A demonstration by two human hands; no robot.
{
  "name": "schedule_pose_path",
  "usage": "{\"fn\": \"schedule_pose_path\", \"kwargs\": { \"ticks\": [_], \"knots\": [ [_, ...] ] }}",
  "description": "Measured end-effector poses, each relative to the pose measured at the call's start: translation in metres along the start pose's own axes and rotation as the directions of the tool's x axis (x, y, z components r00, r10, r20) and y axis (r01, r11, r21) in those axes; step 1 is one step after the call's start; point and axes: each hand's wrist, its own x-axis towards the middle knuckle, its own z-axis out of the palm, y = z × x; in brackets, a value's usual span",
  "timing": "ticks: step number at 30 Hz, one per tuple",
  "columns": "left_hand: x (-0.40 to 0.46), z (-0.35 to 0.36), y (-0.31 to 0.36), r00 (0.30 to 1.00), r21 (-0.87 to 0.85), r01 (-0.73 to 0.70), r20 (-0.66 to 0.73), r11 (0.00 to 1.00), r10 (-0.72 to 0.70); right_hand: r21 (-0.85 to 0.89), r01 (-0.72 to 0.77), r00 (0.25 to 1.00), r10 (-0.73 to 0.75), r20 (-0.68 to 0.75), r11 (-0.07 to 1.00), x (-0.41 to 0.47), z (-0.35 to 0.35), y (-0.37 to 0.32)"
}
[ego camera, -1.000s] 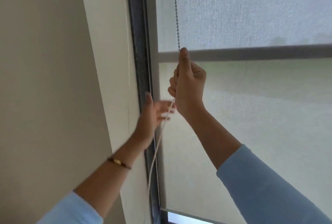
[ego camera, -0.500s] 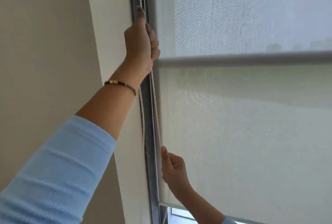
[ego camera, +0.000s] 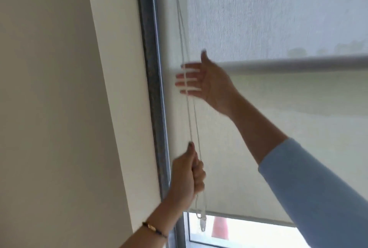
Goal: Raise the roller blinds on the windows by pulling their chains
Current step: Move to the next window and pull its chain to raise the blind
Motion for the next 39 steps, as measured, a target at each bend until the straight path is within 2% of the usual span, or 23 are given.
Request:
{"fn": "schedule_pose_path", "kwargs": {
  "ticks": [3, 5, 6, 8, 10, 12, 15, 17, 19, 22, 24, 26, 28, 30, 32, 33, 35, 37, 39],
  "knots": [
    [-0.013, -0.01, -0.058, 0.984, 0.038, 0.178, 0.015, 0.983, -0.179, 0.067, 0.1, 0.994, -0.096, -0.058, 0.993, 0.021, 0.021, -0.056],
    [-0.018, -0.016, -0.089, 0.961, 0.047, 0.277, 0.005, 0.96, -0.278, 0.03, 0.18, 0.964, -0.17, -0.205, 0.983, 0.032, 0.027, -0.069],
    [-0.018, -0.018, -0.1, 0.948, 0.06, 0.316, 0.012, 0.947, -0.317, -0.025, 0.239, 0.924, -0.236, -0.3, 0.971, 0.035, 0.028, -0.067],
    [-0.014, -0.022, -0.112, 0.932, 0.117, 0.356, 0.028, 0.927, -0.361, -0.197, 0.353, 0.797, -0.404, -0.449, 0.915, 0.034, 0.029, -0.049],
    [0.001, -0.031, -0.108, 0.942, 0.329, 0.295, 0.058, 0.897, -0.331, -0.307, 0.366, 0.732, -0.476, -0.488, 0.878, 0.026, 0.031, -0.025],
    [0.026, -0.037, -0.08, 0.967, 0.48, 0.178, 0.076, 0.859, -0.243, -0.324, 0.348, 0.73, -0.471, -0.496, 0.88, 0.015, 0.029, 0.002],
    [0.072, -0.036, 0.0, 1.0, 0.444, 0.009, 0.014, 0.896, -0.018, -0.421, 0.27, 0.753, -0.462, -0.467, 0.866, -0.013, 0.028, 0.056],
    [0.095, -0.022, 0.065, 0.988, 0.361, -0.157, 0.052, 0.919, 0.148, -0.463, 0.175, 0.808, -0.396, -0.437, 0.869, -0.041, 0.031, 0.104],
    [0.111, 0.001, 0.127, 0.955, 0.261, -0.29, 0.138, 0.921, 0.261, -0.417, 0.062, 0.868, -0.255, -0.426, 0.907, -0.074, 0.034, 0.157],
    [0.123, 0.04, 0.208, 0.926, 0.138, -0.346, 0.207, 0.928, 0.315, -0.356, -0.21, 0.906, 0.044, -0.421, 0.911, -0.124, 0.036, 0.228],
    [0.126, 0.056, 0.238, 0.922, 0.124, -0.379, 0.14, 0.917, 0.362, -0.382, -0.357, 0.908, 0.22, -0.358, 0.852, -0.153, 0.036, 0.26],
    [0.125, 0.057, 0.237, 0.917, 0.063, -0.399, 0.037, 0.915, 0.398, -0.481, -0.441, 0.897, 0.359, -0.257, 0.758, -0.171, 0.028, 0.287],
    [0.117, 0.049, 0.211, 0.913, 0.011, -0.407, -0.028, 0.913, 0.407, -0.568, -0.5, 0.845, 0.512, -0.154, 0.654, -0.179, 0.011, 0.305],
    [0.106, 0.038, 0.172, 0.918, -0.005, -0.396, -0.013, 0.918, 0.396, -0.529, -0.539, 0.793, 0.606, -0.058, 0.655, -0.176, -0.012, 0.314],
    [0.093, 0.026, 0.138, 0.939, -0.008, -0.344, 0.004, 0.939, 0.344, -0.369, -0.601, 0.776, 0.628, -0.055, 0.709, -0.158, -0.029, 0.29],
    [0.085, 0.02, 0.122, 0.948, -0.007, -0.317, 0.004, 0.948, 0.317, -0.263, -0.601, 0.794, 0.602, -0.084, 0.755, -0.145, -0.035, 0.268],
    [0.072, 0.008, 0.088, 0.965, -0.011, -0.261, 0.002, 0.965, 0.261, -0.105, -0.442, 0.889, 0.418, -0.189, 0.891, -0.112, -0.045, 0.215],
    [0.058, -0.003, 0.05, 0.979, -0.001, -0.203, 0.0, 0.979, 0.203, -0.088, -0.246, 0.95, 0.222, -0.221, 0.965, -0.079, -0.042, 0.152],
    [0.045, -0.012, 0.015, 0.991, 0.037, -0.133, 0.003, 0.99, 0.133, -0.105, -0.087, 0.986, 0.07, -0.15, 0.991, -0.053, -0.029, 0.095]
  ]
}}
